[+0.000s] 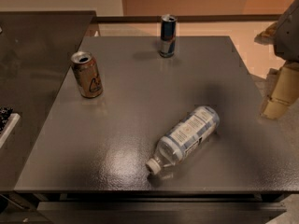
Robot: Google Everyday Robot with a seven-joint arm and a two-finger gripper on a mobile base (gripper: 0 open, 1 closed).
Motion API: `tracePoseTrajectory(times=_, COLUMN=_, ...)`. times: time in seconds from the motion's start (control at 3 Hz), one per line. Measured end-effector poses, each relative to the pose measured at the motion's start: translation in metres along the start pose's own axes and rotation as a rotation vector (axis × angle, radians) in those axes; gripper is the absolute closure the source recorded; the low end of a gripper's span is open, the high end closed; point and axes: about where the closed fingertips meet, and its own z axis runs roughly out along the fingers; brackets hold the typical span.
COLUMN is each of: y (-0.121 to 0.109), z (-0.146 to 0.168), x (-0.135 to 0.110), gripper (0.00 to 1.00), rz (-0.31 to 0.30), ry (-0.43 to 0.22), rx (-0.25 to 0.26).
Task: Knock redbull can over
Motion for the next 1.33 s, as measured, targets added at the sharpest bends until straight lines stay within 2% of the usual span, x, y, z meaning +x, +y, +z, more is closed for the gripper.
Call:
tracePoseTrajectory(times=0.33, y=-0.001, z=0.0, x=-0.001, gripper=0.0, rz=0.0, ry=-0.001, rx=0.003)
tracePoseTrajectory(times=0.67, y=-0.014, z=0.008, x=-0.013, gripper=0.0, rz=-0.039, ry=-0.052, rx=0.01)
tracePoseTrajectory(times=1.33, y=-0.063, z=0.047, x=-0.049, gripper=0.0, rz=-0.092, ry=-0.205, rx=0.021)
